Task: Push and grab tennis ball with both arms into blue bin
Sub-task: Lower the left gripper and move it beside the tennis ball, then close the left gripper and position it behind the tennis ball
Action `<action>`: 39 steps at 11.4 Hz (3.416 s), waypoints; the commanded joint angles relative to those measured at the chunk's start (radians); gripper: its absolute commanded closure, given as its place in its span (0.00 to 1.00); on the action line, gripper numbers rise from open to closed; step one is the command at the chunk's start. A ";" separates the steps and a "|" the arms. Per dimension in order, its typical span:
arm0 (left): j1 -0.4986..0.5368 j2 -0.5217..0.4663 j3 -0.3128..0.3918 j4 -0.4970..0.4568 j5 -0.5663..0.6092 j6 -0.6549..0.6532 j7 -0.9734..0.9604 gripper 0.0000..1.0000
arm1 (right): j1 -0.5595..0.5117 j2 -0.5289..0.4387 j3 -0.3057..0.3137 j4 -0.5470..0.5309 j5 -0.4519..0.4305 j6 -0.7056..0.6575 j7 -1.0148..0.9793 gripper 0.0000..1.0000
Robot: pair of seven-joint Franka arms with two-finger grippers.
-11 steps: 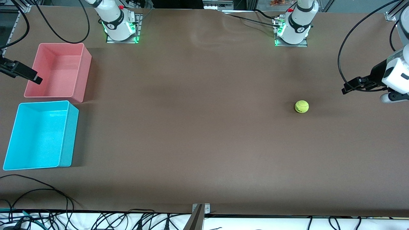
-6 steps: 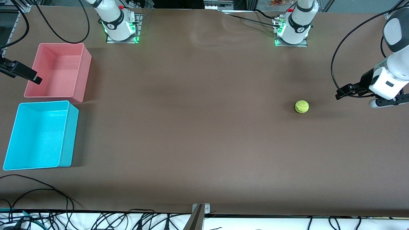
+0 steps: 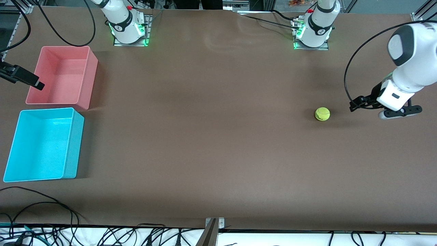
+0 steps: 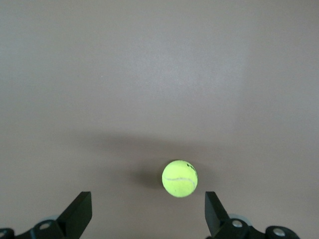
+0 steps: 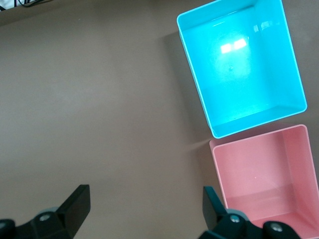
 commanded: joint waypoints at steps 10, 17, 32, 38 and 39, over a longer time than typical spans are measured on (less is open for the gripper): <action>-0.012 0.068 0.001 -0.124 0.030 0.139 0.347 1.00 | -0.003 0.003 0.000 0.019 0.017 -0.010 0.003 0.00; 0.023 0.117 0.001 -0.123 0.030 0.151 0.925 1.00 | -0.003 0.004 0.001 0.019 0.017 -0.010 0.005 0.00; 0.046 0.292 0.004 -0.144 0.033 0.337 1.785 1.00 | -0.005 0.004 0.000 0.019 0.017 -0.009 0.008 0.00; 0.062 0.332 0.002 -0.146 0.024 0.367 1.811 1.00 | -0.007 0.004 0.000 0.019 0.017 -0.009 0.008 0.00; 0.062 0.330 0.004 -0.153 0.021 0.367 1.802 1.00 | -0.008 0.004 0.000 0.019 0.017 -0.007 0.009 0.00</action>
